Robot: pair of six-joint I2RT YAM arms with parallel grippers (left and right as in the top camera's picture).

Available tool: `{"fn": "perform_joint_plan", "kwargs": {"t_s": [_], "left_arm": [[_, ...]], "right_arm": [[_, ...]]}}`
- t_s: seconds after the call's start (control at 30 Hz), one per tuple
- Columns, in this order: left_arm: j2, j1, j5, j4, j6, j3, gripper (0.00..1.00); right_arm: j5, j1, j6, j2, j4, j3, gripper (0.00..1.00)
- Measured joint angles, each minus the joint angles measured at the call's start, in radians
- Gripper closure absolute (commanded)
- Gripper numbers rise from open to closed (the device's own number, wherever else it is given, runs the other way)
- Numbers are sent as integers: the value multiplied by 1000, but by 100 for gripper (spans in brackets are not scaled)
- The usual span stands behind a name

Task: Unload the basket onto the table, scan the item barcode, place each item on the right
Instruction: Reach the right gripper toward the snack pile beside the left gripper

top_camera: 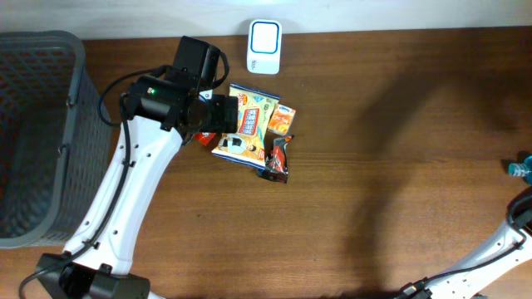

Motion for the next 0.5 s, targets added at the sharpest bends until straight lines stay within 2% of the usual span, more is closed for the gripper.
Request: {"fn": "perform_joint_plan", "kwargs": {"t_s": [0.07,0.17,0.27,0.5], "left_arm": [[0,0,0,0,0,0,1],[0,0,0,0,0,0,1],[0,0,0,0,0,0,1],[0,0,0,0,0,0,1]], "right_arm": [[-61,43,-18,-21,-116,124,1],[-192,124,-106,-66,-152,216,1],[-310,213,-165,-110,-153,224,1],[-404,459,-205,-167,-153,224,1]]}}
